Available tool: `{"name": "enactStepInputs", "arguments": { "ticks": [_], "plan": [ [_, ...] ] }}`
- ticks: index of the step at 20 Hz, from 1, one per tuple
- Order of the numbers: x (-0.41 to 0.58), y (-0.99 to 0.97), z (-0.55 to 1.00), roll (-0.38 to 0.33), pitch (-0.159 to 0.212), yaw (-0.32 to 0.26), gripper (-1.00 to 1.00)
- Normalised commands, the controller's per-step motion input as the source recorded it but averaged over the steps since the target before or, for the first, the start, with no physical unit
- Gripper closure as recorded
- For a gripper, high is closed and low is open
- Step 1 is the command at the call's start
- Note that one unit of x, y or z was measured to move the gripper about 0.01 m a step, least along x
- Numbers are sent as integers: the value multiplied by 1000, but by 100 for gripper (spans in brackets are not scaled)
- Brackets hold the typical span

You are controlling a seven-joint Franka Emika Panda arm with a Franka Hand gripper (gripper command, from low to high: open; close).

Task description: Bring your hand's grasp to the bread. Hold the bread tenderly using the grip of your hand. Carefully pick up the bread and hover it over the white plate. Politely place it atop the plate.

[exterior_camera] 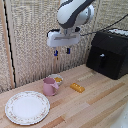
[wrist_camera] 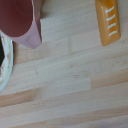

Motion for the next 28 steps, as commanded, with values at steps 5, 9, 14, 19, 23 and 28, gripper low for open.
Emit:
{"name": "enactStepInputs", "arguments": {
  "ticks": [5,9,14,19,23,28],
  "plan": [
    [-420,-381,-265,67,39,63,-100],
    [-459,-460,-309,81,19,52,-100],
    [-296,-515,-334,66,35,95,-100],
    [-223,-509,-404,43,49,119,-100],
    [-130,-484,-472,23,3,100,-100],
    [-15,-358,-454,15,0,108,-100]
  ]
}}
